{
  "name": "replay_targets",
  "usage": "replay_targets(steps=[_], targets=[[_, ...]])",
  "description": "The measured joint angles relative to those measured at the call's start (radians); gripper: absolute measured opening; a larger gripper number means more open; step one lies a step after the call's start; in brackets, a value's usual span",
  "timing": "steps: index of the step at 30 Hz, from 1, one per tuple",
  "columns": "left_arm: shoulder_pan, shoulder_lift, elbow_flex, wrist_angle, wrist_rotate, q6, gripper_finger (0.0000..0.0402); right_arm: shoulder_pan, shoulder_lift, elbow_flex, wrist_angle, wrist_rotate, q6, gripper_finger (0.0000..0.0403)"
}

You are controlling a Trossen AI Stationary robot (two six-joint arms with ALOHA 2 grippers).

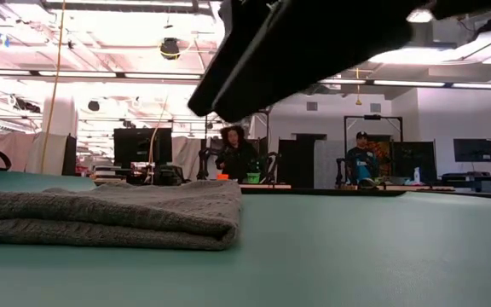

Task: Roll towel
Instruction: Roll the microfiber towel

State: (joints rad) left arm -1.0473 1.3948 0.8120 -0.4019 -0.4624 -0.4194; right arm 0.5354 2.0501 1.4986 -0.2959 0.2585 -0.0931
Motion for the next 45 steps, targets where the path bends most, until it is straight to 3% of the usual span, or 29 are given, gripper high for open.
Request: replay_targets(steps=[5,12,19,28,34,39,45], targets=[[-0.038,0.113,0.000,0.049,-0.008,0.021,0.0165,-0.002,0.048,0.000,0.052,-0.026,-0.047,0.0276],[-0.046,0.224,-0.001,0.078,-0.116,-0.016,0.0165,-0.018,0.098,-0.004,0.057,-0.010,-0.065,0.0276],[-0.050,0.229,-0.003,0.007,-0.170,-0.082,0.0165,-0.026,0.119,0.000,0.086,-0.044,-0.065,0.0276],[-0.053,0.235,-0.131,0.214,-0.137,-0.125,0.0165,-0.052,0.130,0.002,0.068,-0.057,0.067,0.0268],[-0.052,0.233,-0.168,0.210,-0.111,-0.144,0.0144,-0.064,0.136,0.002,0.061,-0.079,0.202,0.0193],[-0.052,0.232,-0.203,0.235,-0.139,-0.181,0.0094,-0.066,0.144,0.002,0.065,-0.070,0.294,0.0106],[-0.037,0.233,-0.216,0.237,-0.142,-0.217,0.0032,-0.065,0.141,0.002,0.064,-0.071,0.370,0.0030]])
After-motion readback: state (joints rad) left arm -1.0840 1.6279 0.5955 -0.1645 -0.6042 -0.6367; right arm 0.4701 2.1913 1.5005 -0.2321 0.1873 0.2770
